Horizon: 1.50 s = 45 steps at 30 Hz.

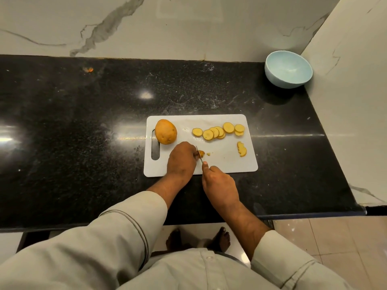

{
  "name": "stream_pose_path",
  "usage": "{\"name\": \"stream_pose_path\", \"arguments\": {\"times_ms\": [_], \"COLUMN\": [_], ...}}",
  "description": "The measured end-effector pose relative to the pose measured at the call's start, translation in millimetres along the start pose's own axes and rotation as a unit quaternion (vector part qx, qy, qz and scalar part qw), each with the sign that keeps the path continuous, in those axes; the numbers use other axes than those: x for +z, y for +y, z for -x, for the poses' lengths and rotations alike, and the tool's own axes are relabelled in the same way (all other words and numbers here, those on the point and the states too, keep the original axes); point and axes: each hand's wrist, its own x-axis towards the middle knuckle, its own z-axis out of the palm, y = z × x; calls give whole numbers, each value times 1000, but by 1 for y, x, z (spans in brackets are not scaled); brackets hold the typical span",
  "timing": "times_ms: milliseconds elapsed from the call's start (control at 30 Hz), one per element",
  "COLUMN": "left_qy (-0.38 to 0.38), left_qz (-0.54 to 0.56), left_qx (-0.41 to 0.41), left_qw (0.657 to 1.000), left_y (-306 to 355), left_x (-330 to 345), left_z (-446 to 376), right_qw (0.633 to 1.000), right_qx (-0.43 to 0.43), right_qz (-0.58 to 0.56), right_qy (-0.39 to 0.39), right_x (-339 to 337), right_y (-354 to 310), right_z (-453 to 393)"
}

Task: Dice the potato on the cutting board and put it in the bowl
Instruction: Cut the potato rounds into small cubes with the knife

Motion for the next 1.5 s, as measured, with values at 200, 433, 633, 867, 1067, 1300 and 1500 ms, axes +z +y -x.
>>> {"name": "stream_pose_path", "arguments": {"times_ms": [200, 433, 633, 867, 1067, 1300, 1500], "left_qy": [3, 17, 23, -12, -17, -25, -37], "left_qz": [-4, 2, 24, 76, 59, -26, -29], "left_qx": [11, 4, -9, -34, -52, -7, 9], "left_qw": [1000, 1000, 999, 996, 997, 999, 999], "left_y": [0, -3, -5, -12, -14, -3, 22], "left_x": [0, 5, 8, -5, -10, 0, 18], "left_z": [2, 0, -1, -7, -11, -12, -15], "right_qw": [999, 998, 998, 1000, 999, 995, 991], "right_qx": [5, 2, -7, 13, 30, 92, 133], "right_qz": [-5, -18, 2, -18, -19, -30, -7], "right_qy": [-34, -53, -56, 7, -5, 14, 29], "right_x": [3, 4, -5, -5, 2, -2, -12], "right_y": [-6, 3, 20, 0, -19, 9, 51], "right_z": [-17, 4, 28, 13, -7, 0, 10]}}
